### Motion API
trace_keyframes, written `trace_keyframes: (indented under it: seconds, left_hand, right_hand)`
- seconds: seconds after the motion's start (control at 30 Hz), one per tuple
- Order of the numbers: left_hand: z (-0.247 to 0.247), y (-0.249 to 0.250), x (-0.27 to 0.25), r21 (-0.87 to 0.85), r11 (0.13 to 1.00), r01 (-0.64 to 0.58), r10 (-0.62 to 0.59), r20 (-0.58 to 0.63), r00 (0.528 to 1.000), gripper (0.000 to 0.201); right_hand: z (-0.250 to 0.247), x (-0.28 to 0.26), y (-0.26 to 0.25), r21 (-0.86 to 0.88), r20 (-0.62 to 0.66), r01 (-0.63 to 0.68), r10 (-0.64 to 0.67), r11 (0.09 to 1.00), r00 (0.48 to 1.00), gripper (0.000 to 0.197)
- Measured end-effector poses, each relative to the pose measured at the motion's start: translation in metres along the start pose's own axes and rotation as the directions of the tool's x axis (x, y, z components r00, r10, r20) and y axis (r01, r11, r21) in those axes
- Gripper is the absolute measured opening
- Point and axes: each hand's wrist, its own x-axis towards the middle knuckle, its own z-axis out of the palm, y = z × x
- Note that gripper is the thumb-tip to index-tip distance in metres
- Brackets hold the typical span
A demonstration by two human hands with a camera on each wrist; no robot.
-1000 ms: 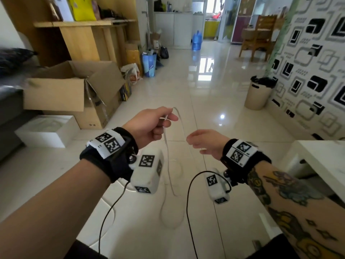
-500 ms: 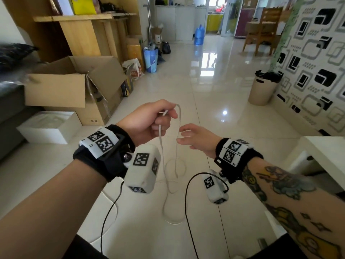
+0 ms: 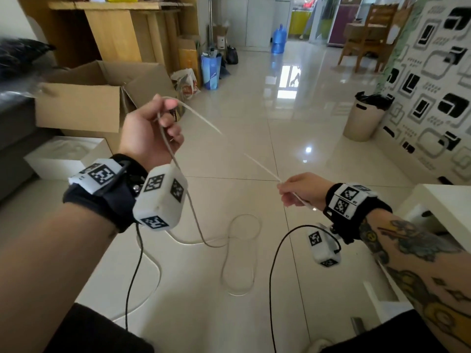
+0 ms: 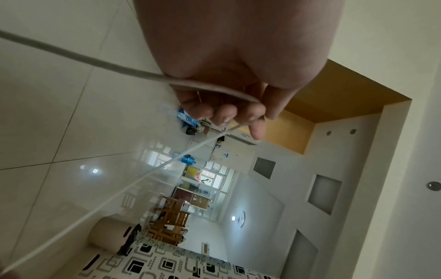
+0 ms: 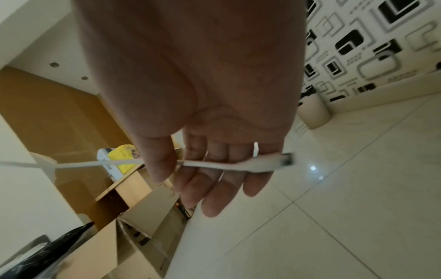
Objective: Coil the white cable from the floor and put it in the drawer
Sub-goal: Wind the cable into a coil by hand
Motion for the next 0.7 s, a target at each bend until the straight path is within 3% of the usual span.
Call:
trace_keyframes:
  seconds: [0.1,0.2,0.4,0.5,0.6,0.7]
  left_hand:
    - [-0.005,0.002,0.002,0.032,0.999,-0.012,0.013,-0.028,1.0,0.034]
    - [-0.001,-0.005,0.003,0.205,0.978,0.032,-0.028,-0.021,0.999,0.031]
    - [0.029,-0.032,-0.01,0.439,0.896,0.073,-0.112,0.063,0.992,0.022]
    - [0.035,-0.04,-0.014,0.567,0.811,0.146,-0.215,0.058,0.975,0.039]
    - [0.034,-0.05,-0.017,0.719,0.68,0.142,-0.272,0.069,0.96,0.058]
    - [0.033,-0.064,-0.021,0.833,0.548,0.071,-0.304,0.119,0.945,0.045]
  right_hand:
    - [-0.012,0.0,0.005,0.027,-0.08,-0.003,0.006,1.0,0.997,0.022]
    - [-0.009,-0.004,-0.003,-0.002,-0.079,0.069,-0.069,0.998,0.994,0.025]
    - [0.017,-0.024,-0.031,-0.27,0.196,0.151,-0.099,0.951,0.976,0.026]
    - [0.025,-0.038,-0.041,-0.352,0.293,0.209,-0.105,0.912,0.95,0.034]
    - [0.033,-0.049,-0.05,-0.45,0.362,0.292,-0.126,0.844,0.924,0.032]
    - [0.039,-0.056,-0.056,-0.409,0.418,0.34,-0.157,0.847,0.894,0.026]
